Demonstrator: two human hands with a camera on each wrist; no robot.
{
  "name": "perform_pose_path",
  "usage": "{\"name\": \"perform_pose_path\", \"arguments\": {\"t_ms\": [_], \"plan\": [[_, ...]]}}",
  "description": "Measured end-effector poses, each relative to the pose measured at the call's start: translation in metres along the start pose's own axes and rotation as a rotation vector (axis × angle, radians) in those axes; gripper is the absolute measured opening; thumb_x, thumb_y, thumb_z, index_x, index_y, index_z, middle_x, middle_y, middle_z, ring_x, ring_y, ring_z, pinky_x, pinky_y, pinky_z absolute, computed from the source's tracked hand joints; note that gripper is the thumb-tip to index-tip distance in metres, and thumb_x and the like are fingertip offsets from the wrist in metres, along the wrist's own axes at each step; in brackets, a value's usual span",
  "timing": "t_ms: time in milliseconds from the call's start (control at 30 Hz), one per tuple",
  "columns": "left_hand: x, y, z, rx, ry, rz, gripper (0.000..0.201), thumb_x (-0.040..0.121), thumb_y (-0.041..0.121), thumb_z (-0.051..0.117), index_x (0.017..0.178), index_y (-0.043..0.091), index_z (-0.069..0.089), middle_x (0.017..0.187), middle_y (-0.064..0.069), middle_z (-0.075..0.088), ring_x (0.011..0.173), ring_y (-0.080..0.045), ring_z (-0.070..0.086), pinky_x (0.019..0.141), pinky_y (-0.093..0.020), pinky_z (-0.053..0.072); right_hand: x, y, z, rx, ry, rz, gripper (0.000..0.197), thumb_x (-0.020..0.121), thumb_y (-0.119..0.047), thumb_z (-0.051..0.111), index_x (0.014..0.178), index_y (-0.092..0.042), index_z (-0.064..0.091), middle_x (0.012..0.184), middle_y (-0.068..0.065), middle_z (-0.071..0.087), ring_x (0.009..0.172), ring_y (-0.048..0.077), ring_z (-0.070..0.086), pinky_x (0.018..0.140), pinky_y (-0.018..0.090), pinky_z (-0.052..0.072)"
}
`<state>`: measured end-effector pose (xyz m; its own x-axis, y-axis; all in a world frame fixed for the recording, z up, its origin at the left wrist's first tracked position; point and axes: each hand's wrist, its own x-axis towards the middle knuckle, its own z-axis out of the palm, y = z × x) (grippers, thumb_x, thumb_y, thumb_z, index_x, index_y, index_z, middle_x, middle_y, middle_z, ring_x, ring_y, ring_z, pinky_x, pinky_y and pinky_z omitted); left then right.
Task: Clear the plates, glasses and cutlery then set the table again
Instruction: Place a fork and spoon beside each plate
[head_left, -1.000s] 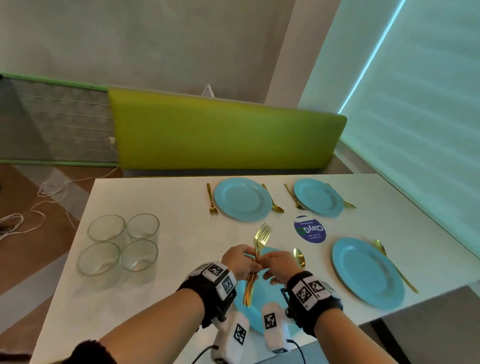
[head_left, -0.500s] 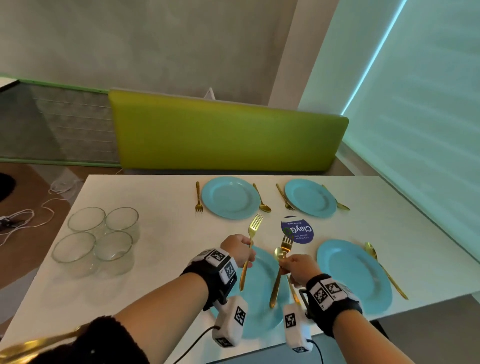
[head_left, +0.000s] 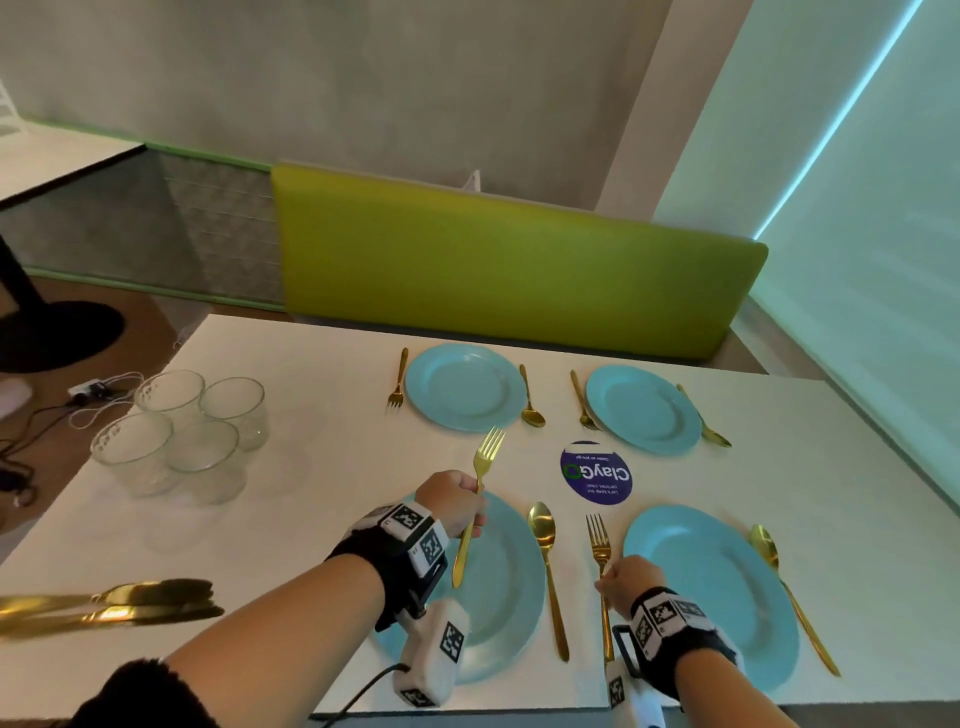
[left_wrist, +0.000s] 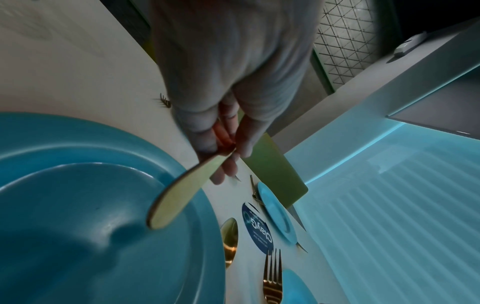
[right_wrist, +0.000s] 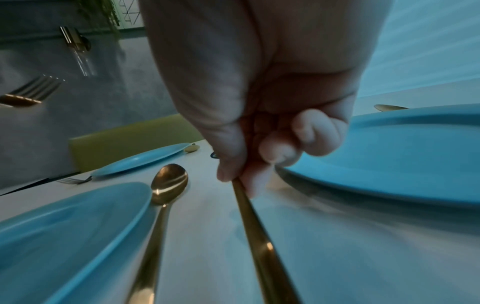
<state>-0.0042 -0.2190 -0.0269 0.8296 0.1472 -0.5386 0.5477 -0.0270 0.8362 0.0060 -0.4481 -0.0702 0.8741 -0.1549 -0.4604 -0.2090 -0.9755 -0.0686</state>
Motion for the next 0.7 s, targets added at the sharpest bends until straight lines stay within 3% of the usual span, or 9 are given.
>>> {"name": "perform_pose_path", "arguments": {"t_ms": [67,233,367,500,700], "plan": [[-0.001,-0.001,-0.001,-0.026,0.025,-0.011,0.021,0.089,-0.006,0.052,0.075,0.010,0.049,0.066,-0.009,0.052,0.056,-0.016,0.052,0.056,-0.026,0.050,0.007,0.000,0.003,-0.032,-0.005,-0.001,0.039,0.097,-0.035,0.043,0.118,-0.009,0.062,0.123,0.004,0.063,0.116,0.017,0.058,0.096,0.024,0.046],[0.002,-0.004,-0.006,-0.066,0.099,-0.033,0.024,0.088,-0.005,0.053,0.072,0.012,0.049,0.066,-0.009,0.053,0.056,-0.018,0.053,0.058,-0.029,0.051,0.021,-0.002,0.009,-0.096,-0.028,0.004,0.036,0.094,-0.034,0.048,0.115,-0.010,0.063,0.120,0.004,0.065,0.113,0.018,0.060,0.090,0.022,0.047],[0.002,-0.007,-0.008,-0.089,0.120,-0.041,0.023,0.090,-0.004,0.053,0.073,0.011,0.049,0.068,-0.008,0.053,0.055,-0.017,0.053,0.053,-0.026,0.051,0.028,-0.001,0.010,-0.082,-0.037,0.038,0.030,0.092,-0.026,0.052,0.112,-0.007,0.063,0.115,0.005,0.066,0.107,0.019,0.063,0.073,0.021,0.043],[0.003,-0.011,-0.008,-0.078,0.126,-0.050,0.021,0.091,-0.003,0.052,0.075,0.010,0.049,0.069,-0.007,0.052,0.056,-0.015,0.054,0.046,-0.021,0.051,0.031,0.001,0.013,-0.068,0.001,0.088,0.025,0.091,-0.020,0.051,0.110,-0.008,0.064,0.112,0.006,0.067,0.104,0.021,0.064,0.082,0.025,0.050],[0.002,-0.010,-0.006,-0.080,0.141,-0.051,0.026,0.091,-0.003,0.052,0.071,0.012,0.047,0.068,-0.007,0.053,0.054,-0.016,0.053,0.046,-0.022,0.050,0.030,0.004,0.012,-0.012,0.074,0.134,0.027,0.089,-0.018,0.052,0.111,-0.008,0.064,0.112,0.009,0.066,0.104,0.025,0.064,0.084,0.029,0.050]]}}
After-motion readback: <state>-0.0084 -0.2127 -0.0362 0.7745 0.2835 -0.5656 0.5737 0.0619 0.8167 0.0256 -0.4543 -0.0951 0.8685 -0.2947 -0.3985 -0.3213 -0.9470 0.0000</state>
